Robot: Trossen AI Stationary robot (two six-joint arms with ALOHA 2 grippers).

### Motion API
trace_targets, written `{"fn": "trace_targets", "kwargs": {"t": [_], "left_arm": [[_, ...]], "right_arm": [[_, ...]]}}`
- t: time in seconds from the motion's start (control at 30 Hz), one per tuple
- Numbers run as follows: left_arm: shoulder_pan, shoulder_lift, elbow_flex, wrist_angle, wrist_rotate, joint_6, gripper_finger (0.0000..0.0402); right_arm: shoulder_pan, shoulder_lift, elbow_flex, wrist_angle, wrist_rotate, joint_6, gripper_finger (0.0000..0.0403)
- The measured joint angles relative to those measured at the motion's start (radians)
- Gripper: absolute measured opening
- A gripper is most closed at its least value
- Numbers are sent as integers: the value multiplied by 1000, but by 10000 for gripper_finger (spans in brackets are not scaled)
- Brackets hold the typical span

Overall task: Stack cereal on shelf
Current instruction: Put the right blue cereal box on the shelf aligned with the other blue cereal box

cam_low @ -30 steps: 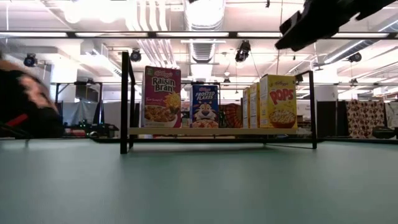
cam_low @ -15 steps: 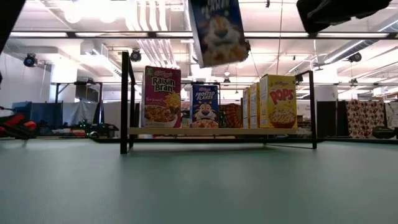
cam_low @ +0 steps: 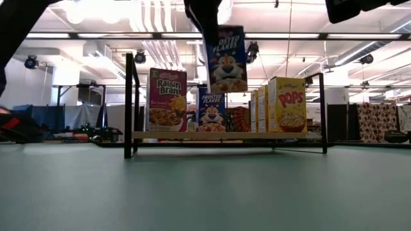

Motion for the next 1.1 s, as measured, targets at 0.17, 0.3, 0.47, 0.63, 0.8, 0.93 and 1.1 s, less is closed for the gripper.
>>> {"fn": "trace_targets", "kwargs": {"t": [0.17, 0.3, 0.47, 0.63, 0.8, 0.93, 1.1], "left_arm": [[58, 1, -13, 3, 0, 34, 144], [95, 2, -34, 17, 0, 54, 144], [131, 2, -65, 56, 36, 87, 144], [160, 2, -96, 80, 79, 123, 144], [188, 2, -144, 86, 79, 135, 144], [207, 2, -180, 121, 79, 136, 144], [230, 2, -201, 140, 80, 127, 144]], "right_arm": [[0, -33, -21, 12, 0, 0, 13], [0, -51, -30, 16, 0, 1, 13], [-1, -55, -32, 15, 1, 1, 13], [-1, -53, -32, 15, 1, 2, 13], [-1, -53, -32, 15, 1, 3, 13], [-1, -53, -32, 15, 2, 3, 13], [-1, -53, -32, 15, 4, 4, 13]]}}
